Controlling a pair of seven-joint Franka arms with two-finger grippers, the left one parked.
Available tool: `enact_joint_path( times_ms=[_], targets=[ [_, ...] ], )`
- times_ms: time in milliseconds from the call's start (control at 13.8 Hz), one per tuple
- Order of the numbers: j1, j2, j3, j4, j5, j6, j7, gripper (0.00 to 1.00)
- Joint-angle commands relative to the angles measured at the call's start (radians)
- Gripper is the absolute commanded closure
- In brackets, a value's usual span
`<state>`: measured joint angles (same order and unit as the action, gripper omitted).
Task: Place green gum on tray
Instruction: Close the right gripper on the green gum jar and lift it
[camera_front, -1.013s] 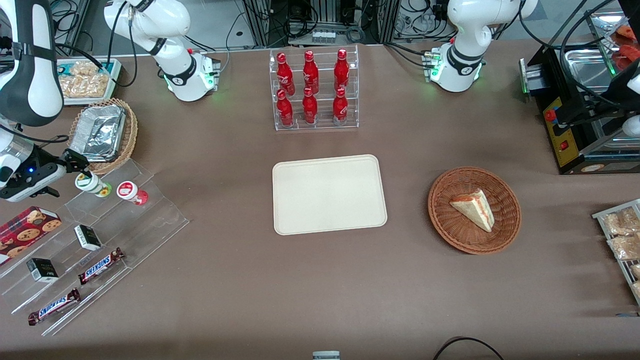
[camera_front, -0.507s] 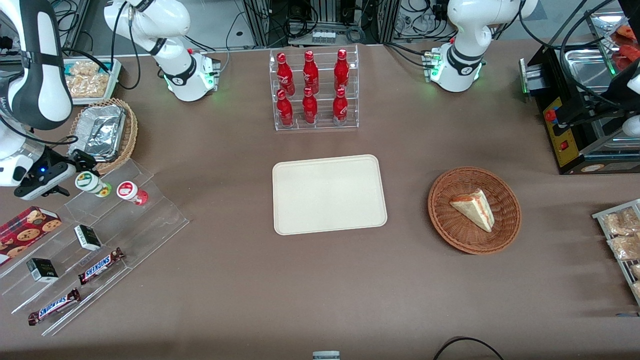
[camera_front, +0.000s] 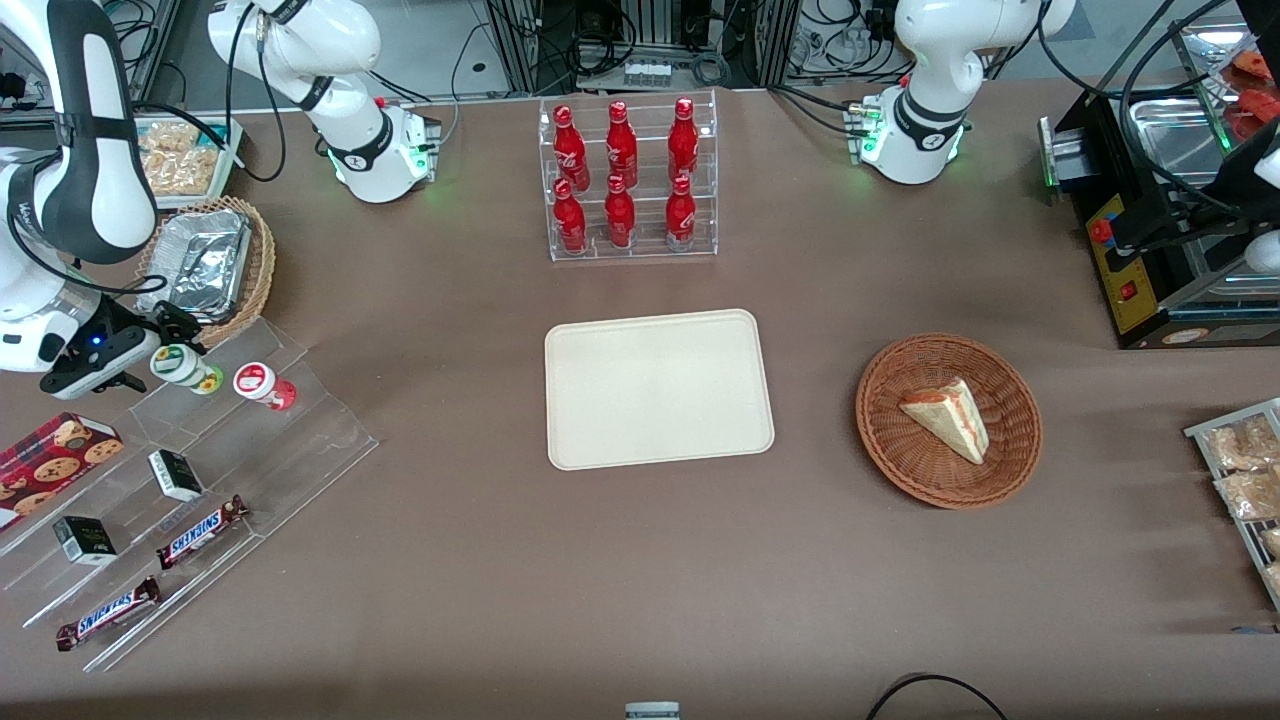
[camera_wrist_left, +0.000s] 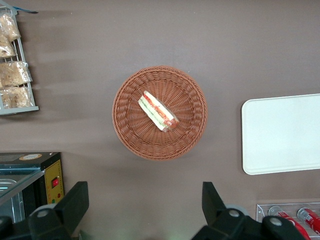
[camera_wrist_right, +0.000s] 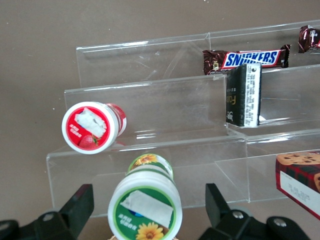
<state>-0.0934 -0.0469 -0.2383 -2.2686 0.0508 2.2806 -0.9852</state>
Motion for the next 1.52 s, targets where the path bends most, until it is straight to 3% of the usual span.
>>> enact_joint_path(
  times_ms=[0, 507, 796, 868, 1013, 1086, 1303, 1447],
  targets=[
    [-0.011, 0.004, 0.001, -0.015, 0.021, 0.033, -0.024, 0.01],
    [-0.012, 0.001, -0.001, -0.017, 0.017, 0.017, -0.027, 0.02],
    [-0.014, -0.002, -0.003, -0.017, 0.017, 0.005, -0.027, 0.10],
    [-0.014, -0.004, -0.003, -0.015, 0.017, -0.004, -0.032, 0.27],
    [-0.014, -0.004, -0.004, -0.014, 0.017, -0.021, -0.030, 0.88],
    [-0.012, -0.005, -0.004, -0.011, 0.017, -0.023, -0.023, 1.00],
    [0.000, -0.007, -0.001, 0.030, 0.017, -0.056, -0.016, 1.00],
    [0.029, 0.001, 0.005, 0.139, 0.017, -0.183, -0.001, 1.00]
  ],
)
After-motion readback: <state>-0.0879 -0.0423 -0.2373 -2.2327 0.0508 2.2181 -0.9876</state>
